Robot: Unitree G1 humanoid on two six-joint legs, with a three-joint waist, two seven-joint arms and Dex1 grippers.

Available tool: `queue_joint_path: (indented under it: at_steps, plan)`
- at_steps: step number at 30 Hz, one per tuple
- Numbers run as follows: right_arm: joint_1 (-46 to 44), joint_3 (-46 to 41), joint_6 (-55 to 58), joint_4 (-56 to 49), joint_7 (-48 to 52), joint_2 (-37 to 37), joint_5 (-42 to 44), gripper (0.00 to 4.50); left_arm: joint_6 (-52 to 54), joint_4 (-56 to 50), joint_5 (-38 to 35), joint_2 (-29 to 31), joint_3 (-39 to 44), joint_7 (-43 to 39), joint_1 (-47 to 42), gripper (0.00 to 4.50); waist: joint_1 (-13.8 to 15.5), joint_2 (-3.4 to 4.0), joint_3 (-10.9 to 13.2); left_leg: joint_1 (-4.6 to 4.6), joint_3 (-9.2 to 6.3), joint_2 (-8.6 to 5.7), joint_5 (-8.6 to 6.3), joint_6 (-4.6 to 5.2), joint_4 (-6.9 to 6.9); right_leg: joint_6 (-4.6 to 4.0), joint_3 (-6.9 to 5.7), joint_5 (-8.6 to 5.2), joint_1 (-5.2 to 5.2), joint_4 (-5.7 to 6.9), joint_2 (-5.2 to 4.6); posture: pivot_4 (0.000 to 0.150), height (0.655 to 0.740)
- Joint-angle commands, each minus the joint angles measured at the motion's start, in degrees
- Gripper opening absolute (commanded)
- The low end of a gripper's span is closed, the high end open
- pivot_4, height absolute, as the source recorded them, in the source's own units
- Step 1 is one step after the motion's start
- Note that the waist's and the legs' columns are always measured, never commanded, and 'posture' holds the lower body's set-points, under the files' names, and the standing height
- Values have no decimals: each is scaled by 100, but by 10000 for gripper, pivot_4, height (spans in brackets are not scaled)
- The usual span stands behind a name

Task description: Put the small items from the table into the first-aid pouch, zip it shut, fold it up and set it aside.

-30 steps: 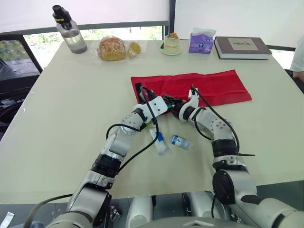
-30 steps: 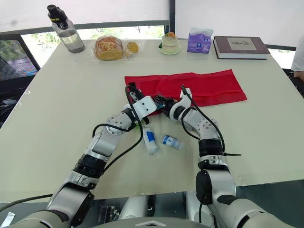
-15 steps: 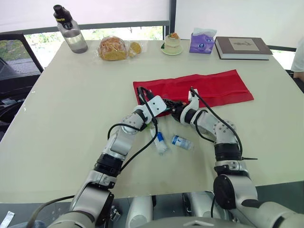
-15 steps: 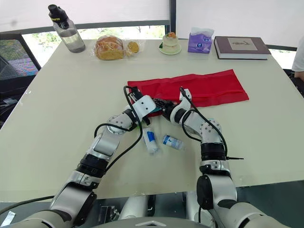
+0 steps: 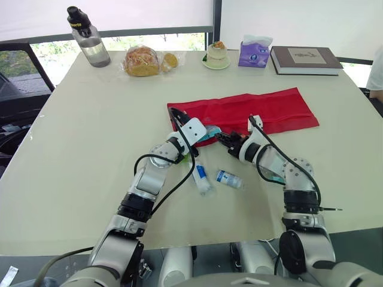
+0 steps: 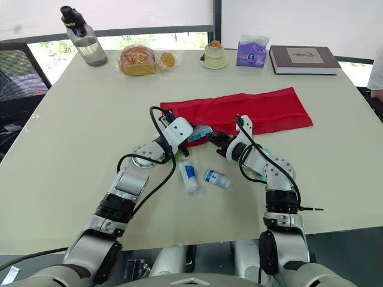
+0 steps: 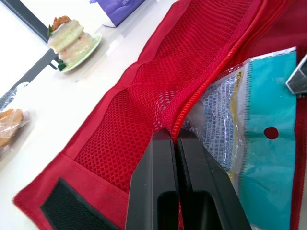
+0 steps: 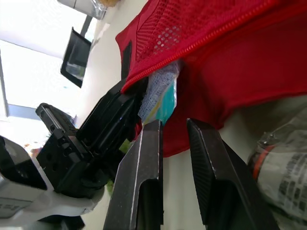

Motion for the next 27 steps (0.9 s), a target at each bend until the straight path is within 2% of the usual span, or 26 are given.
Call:
queue_joint_path:
  at_steps: [1,7,11,12,13,15,27]
  plan:
    - [-89,359,-182,-605,688,-450,-359,8610,161,-250,-525,-94,251,-253,-5,0,-3,0,0,0,0,-1,0,0,0,0,0,0,0,-1,0,1500,7400]
    - [-144,1248,-768,-1058,1889,-1412,-1327,8610,220,-91,-837,-17,428,-452,-70,0,-4,0,0,1,-2,-1,0,0,1,0,1,0,0,-1,3,1500,7400]
    - [-206,1675,-1200,-1122,2345,-1693,-1925,8610,234,39,-1066,22,527,-633,-148,0,-6,0,0,2,-2,-1,0,0,1,0,1,0,0,-1,4,1500,7400]
    - [-232,1788,-1323,-1130,2417,-1710,-2083,8610,234,77,-1125,32,555,-688,-173,0,-5,0,0,2,-2,-1,0,0,1,0,1,0,0,-1,4,1500,7400]
    - [-264,1897,-1434,-1113,2457,-1689,-2239,4386,221,135,-1184,43,588,-736,-201,0,-5,0,0,2,-2,-1,0,0,1,0,2,0,0,-1,4,1500,7400]
    - [-330,2103,-1623,-1059,2577,-1650,-2518,949,213,246,-1304,53,639,-833,-253,0,-5,0,0,2,-1,-1,0,0,2,0,2,0,0,-1,4,1500,7400]
    - [-792,2856,-2423,243,2847,-1335,-4078,949,177,545,-1561,44,700,-1089,-418,0,6,0,0,2,0,-2,0,0,5,0,2,0,0,-1,2,1500,7400]
